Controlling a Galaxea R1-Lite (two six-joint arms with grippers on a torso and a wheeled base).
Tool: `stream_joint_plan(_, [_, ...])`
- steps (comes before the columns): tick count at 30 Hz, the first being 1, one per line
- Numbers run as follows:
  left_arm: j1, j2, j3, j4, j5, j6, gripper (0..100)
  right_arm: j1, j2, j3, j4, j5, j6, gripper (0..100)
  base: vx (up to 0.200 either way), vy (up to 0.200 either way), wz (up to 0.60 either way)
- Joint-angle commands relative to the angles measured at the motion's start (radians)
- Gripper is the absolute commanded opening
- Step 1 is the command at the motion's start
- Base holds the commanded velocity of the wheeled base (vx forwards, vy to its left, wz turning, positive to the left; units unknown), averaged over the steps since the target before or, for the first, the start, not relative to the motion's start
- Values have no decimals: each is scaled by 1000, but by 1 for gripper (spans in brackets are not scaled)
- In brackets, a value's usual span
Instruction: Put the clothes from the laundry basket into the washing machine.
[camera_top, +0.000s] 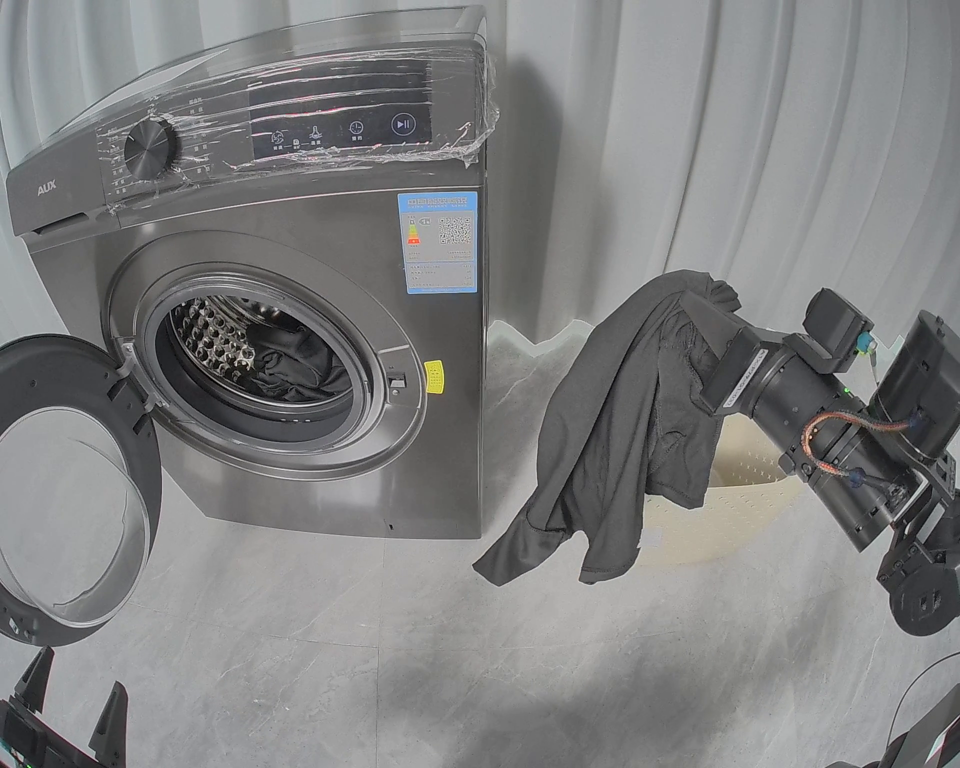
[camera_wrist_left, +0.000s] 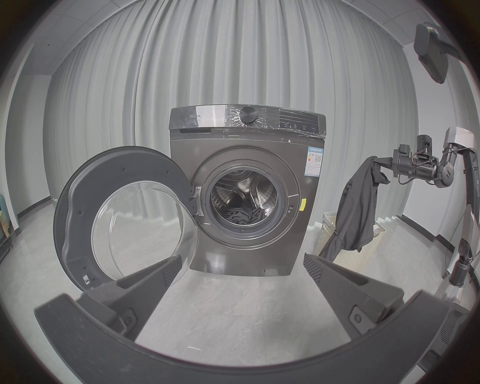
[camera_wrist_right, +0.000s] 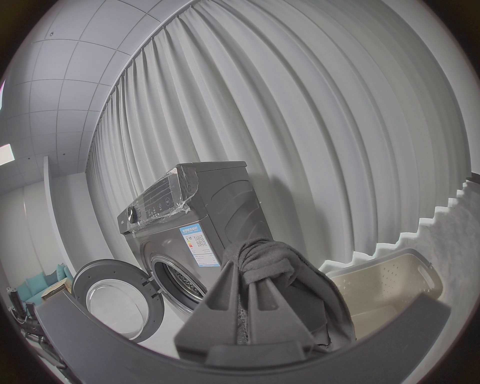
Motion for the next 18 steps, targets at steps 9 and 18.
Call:
stream_joint_plan(9, [1,-15,15,-1,0,0,100,1,3,7,-1,7,0,0,-111,0,0])
stream_joint_plan(18, [1,-15,15,1,0,0,100,-1,11,13,-2,9,2,0,0,22,0])
